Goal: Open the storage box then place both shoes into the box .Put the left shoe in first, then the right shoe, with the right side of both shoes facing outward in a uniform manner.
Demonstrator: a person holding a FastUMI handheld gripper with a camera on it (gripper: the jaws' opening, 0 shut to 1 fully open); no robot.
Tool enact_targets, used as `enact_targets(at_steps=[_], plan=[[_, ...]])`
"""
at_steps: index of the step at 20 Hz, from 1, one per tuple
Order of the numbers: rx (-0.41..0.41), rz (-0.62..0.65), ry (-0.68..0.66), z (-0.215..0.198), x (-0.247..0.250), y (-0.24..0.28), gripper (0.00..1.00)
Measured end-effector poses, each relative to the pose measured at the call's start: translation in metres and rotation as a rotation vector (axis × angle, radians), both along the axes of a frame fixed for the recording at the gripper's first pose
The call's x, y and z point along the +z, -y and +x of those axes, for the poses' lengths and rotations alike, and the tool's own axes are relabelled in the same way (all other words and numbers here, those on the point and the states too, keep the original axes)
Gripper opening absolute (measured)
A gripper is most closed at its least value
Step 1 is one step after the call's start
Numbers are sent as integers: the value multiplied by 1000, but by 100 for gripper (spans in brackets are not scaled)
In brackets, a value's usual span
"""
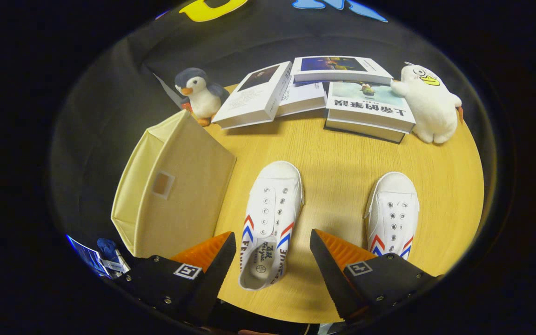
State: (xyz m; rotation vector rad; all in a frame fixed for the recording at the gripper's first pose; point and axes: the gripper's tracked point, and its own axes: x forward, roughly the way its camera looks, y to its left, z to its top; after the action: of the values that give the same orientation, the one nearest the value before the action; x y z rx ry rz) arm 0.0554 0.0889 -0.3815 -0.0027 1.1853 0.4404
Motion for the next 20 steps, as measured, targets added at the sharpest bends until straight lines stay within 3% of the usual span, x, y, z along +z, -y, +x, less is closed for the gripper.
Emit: enact_targets(at_steps=[7, 8, 9, 11, 12, 13, 15, 16, 20], plan=[[101, -160, -22, -2, -51, 15, 95], [105, -183, -30, -2, -58, 17, 85], [105, -205, -36, 0, -64, 19, 84], [81, -137, -75, -2, -68, 6, 82], [68, -127, -95, -2, -69, 6, 61], [72, -59, -114, -4, -78, -6, 55], [34, -56, -145, -8, -70, -1, 17], [-10, -44, -159, -10, -67, 2, 4], [-74, 21, -250, -14, -53, -10, 3]])
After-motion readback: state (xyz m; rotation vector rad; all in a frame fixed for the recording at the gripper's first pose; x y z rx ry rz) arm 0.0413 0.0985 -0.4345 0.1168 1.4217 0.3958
